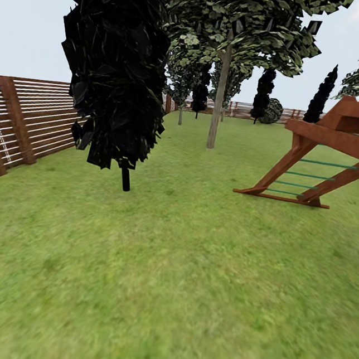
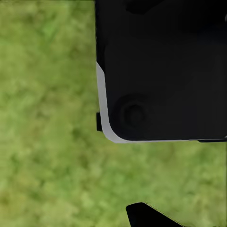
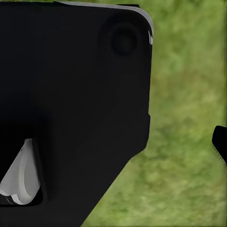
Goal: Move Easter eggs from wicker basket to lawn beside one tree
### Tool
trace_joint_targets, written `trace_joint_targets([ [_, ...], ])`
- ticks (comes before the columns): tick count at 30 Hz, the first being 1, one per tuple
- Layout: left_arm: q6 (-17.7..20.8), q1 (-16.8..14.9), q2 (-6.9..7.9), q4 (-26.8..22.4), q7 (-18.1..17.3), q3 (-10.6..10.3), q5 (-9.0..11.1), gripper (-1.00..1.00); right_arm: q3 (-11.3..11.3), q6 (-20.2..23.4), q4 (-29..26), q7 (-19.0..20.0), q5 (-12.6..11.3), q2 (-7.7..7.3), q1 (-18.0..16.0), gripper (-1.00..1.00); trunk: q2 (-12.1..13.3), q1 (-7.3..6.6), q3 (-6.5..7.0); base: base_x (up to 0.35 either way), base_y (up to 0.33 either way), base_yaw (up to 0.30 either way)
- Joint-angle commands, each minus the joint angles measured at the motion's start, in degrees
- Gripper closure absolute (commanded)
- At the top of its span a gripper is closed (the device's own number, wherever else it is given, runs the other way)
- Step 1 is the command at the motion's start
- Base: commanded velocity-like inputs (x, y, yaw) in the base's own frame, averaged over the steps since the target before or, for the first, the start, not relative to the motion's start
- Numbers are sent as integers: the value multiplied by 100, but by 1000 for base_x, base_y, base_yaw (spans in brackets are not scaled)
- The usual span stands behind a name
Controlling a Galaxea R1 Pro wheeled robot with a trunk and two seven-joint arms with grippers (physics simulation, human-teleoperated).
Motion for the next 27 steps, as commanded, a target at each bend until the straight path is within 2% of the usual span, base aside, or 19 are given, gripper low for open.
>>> trace_joint_targets([
  [1, -19, -3, 2, 4, -2, -8, -4, -100, -4, -11, -7, -2, 5, 1, 1, -100, -4, 4, -6, 328, 0, 0],
  [12, -19, -3, 6, 4, -2, -8, -4, -100, -4, -11, -5, -1, 5, 1, 1, -100, -4, 4, -6, 328, -9, 0],
  [27, -19, -3, 8, 4, -2, -8, -4, -100, -4, -13, -5, -2, 5, 1, 1, -100, -4, 4, -6, 315, -128, 0],
])
